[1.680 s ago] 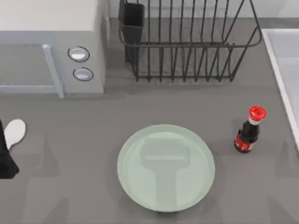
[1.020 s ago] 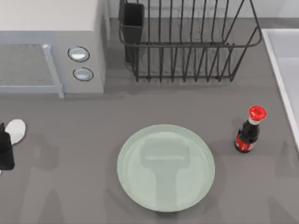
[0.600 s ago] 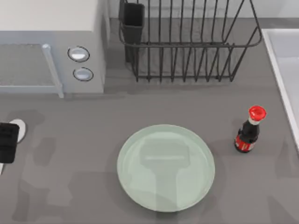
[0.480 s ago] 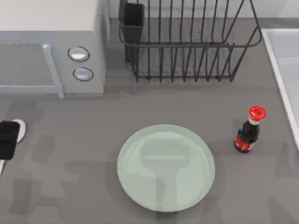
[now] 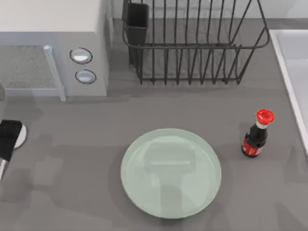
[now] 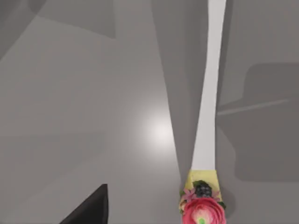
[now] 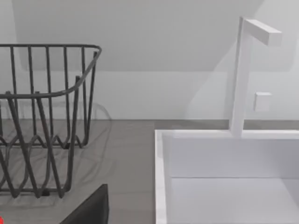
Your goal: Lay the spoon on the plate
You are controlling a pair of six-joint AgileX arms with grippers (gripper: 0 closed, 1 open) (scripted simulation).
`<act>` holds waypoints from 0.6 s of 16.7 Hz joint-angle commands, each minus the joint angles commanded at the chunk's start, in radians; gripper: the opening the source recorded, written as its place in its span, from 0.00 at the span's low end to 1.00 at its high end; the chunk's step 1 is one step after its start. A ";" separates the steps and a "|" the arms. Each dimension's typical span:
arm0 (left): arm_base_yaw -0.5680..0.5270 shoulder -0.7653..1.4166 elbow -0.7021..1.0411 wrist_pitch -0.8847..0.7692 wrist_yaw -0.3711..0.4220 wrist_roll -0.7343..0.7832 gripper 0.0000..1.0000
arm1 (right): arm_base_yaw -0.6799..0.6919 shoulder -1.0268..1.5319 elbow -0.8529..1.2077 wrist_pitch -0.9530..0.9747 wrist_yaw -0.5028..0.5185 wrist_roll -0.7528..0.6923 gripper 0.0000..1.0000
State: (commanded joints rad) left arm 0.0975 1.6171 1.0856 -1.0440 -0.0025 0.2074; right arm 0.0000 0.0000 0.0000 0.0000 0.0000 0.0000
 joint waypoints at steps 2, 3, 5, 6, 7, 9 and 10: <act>0.000 0.000 0.000 0.000 0.000 0.000 1.00 | 0.000 0.000 0.000 0.000 0.000 0.000 1.00; 0.000 0.000 0.000 0.000 0.000 0.000 1.00 | 0.000 0.000 0.000 0.000 0.000 0.000 1.00; -0.005 -0.002 -0.005 0.005 0.000 -0.001 1.00 | 0.000 0.000 0.000 0.000 0.000 0.000 1.00; -0.004 0.005 -0.013 0.018 0.000 -0.001 1.00 | 0.000 0.000 0.000 0.000 0.000 0.000 1.00; -0.003 0.017 -0.027 0.041 0.000 -0.001 1.00 | 0.000 0.000 0.000 0.000 0.000 0.000 1.00; -0.001 0.052 -0.068 0.118 0.000 -0.001 1.00 | 0.000 0.000 0.000 0.000 0.000 0.000 1.00; 0.000 0.075 -0.094 0.171 0.000 0.001 1.00 | 0.000 0.000 0.000 0.000 0.000 0.000 1.00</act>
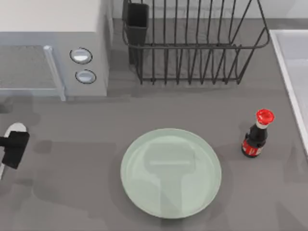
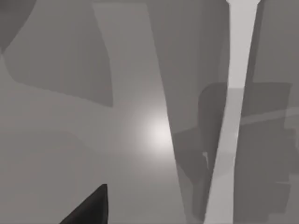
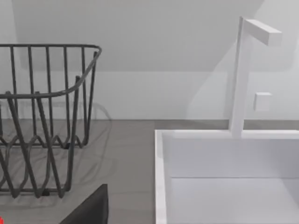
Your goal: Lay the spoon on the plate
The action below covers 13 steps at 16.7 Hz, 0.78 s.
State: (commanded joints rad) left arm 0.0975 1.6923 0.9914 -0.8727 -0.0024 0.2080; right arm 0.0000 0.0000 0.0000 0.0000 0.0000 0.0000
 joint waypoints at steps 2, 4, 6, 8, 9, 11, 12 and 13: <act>0.001 0.049 -0.056 0.112 0.000 0.003 1.00 | 0.000 0.000 0.000 0.000 0.000 0.000 1.00; 0.003 0.090 -0.102 0.198 0.000 0.005 1.00 | 0.000 0.000 0.000 0.000 0.000 0.000 1.00; 0.004 0.115 -0.129 0.243 0.000 0.006 1.00 | 0.000 0.000 0.000 0.000 0.000 0.000 1.00; 0.004 0.118 -0.133 0.250 0.000 0.006 1.00 | 0.000 0.000 0.000 0.000 0.000 0.000 1.00; 0.004 0.118 -0.133 0.250 0.000 0.006 1.00 | 0.000 0.000 0.000 0.000 0.000 0.000 1.00; 0.004 0.118 -0.133 0.250 0.000 0.006 0.92 | 0.000 0.000 0.000 0.000 0.000 0.000 1.00; 0.004 0.118 -0.133 0.250 0.000 0.006 0.85 | 0.000 0.000 0.000 0.000 0.000 0.000 1.00; 0.004 0.118 -0.133 0.250 0.000 0.006 0.77 | 0.000 0.000 0.000 0.000 0.000 0.000 1.00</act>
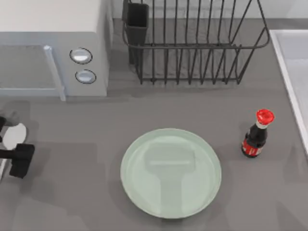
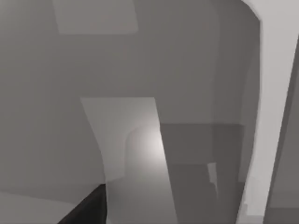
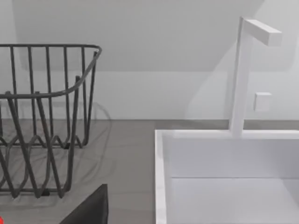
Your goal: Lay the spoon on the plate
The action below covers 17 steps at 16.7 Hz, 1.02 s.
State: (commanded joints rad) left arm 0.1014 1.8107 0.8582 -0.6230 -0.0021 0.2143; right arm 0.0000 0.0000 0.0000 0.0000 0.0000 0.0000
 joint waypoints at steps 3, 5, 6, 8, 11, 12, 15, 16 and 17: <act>0.000 0.000 0.000 0.000 0.000 0.000 0.55 | 0.000 0.000 0.000 0.000 0.000 0.000 1.00; 0.000 0.000 0.000 0.000 0.000 0.000 0.40 | 0.000 0.000 0.000 0.000 0.000 0.000 1.00; 0.000 0.000 0.000 0.000 0.000 0.000 0.32 | 0.000 0.000 0.000 0.000 0.000 0.000 1.00; 0.000 0.000 0.000 0.000 0.000 0.000 0.17 | 0.000 0.000 0.000 0.000 0.000 0.000 1.00; 0.000 0.000 0.000 0.000 0.000 0.000 0.00 | 0.000 0.000 0.000 0.000 0.000 0.000 1.00; 0.000 0.000 0.000 0.000 0.000 0.000 0.00 | 0.000 0.000 0.000 0.000 0.000 0.000 1.00; 0.000 0.000 0.000 0.000 0.000 0.000 0.00 | 0.000 0.000 0.000 0.000 0.000 0.000 1.00; 0.000 0.000 0.000 0.000 0.000 0.000 0.00 | 0.000 0.000 0.000 0.000 0.000 0.000 1.00; 0.000 0.000 0.000 0.000 0.000 0.000 0.00 | 0.000 0.000 0.000 0.000 0.000 0.000 1.00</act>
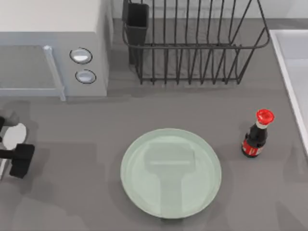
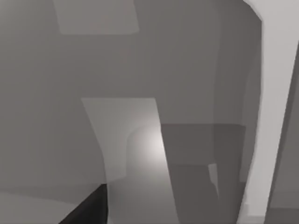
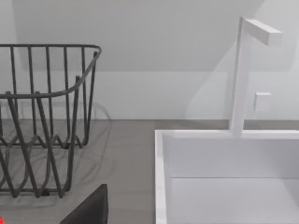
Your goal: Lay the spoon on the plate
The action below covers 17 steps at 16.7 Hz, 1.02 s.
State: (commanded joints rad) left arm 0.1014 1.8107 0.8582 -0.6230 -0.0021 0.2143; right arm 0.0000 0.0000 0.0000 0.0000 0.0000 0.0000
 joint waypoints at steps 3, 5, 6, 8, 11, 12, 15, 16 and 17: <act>-0.001 -0.066 0.028 -0.057 0.009 0.002 0.00 | 0.000 0.000 0.000 0.000 0.000 0.000 1.00; -0.001 -0.078 0.058 -0.094 0.009 0.002 0.00 | 0.000 0.000 0.000 0.000 0.000 0.000 1.00; -0.001 -0.089 0.082 -0.128 0.009 0.002 0.00 | 0.000 0.000 0.000 0.000 0.000 0.000 1.00; -0.003 -0.122 0.137 -0.227 0.008 0.002 0.00 | 0.000 0.000 0.000 0.000 0.000 0.000 1.00; -0.004 -0.177 0.223 -0.390 0.008 -0.001 0.00 | 0.000 0.000 0.000 0.000 0.000 0.000 1.00; -0.004 -0.195 0.247 -0.426 0.009 -0.002 0.00 | 0.000 0.000 0.000 0.000 0.000 0.000 1.00; -0.004 -0.226 0.282 -0.471 0.009 -0.004 0.00 | 0.000 0.000 0.000 0.000 0.000 0.000 1.00; -0.004 -0.226 0.282 -0.471 0.009 -0.004 0.00 | 0.000 0.000 0.000 0.000 0.000 0.000 1.00; -0.004 -0.226 0.282 -0.471 0.009 -0.004 0.00 | 0.000 0.000 0.000 0.000 0.000 0.000 1.00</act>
State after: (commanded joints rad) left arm 0.0970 1.5849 1.1402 -1.0938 0.0068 0.2100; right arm 0.0000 0.0000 0.0000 0.0000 0.0000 0.0000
